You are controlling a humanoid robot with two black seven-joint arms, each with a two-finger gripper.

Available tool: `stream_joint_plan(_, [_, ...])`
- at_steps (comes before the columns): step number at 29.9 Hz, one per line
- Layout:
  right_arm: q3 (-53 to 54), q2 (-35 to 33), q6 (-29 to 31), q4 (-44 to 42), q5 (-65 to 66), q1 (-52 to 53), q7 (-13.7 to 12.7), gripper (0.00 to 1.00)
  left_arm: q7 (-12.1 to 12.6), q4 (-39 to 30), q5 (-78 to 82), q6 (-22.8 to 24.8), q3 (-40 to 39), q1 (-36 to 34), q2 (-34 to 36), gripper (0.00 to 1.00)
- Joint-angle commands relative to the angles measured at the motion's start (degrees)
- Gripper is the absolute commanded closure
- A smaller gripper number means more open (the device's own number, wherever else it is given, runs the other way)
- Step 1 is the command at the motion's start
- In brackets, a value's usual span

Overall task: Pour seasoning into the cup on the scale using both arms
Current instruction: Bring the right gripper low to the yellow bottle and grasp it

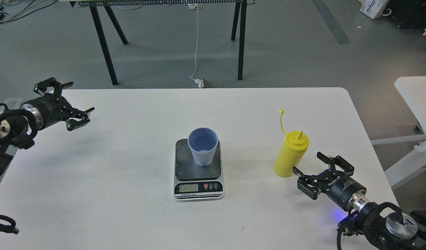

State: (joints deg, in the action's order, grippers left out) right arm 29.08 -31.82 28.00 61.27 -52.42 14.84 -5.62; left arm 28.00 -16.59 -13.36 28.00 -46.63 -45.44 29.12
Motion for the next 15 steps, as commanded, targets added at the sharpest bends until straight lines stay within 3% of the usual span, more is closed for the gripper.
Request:
stream_joint_plan(1, [0.0,2.6,0.0,-2.5,1.5,0.6,0.0,0.01,0.0,0.0,0.0,0.0,0.0,0.4,0.0,0.0])
stream_joint_plan(15, [-0.1,9.8,0.0,-8.9,4.2,5.6,0.0,0.01,0.0,0.1,0.0,0.0,0.0,0.8,0.1,0.0])
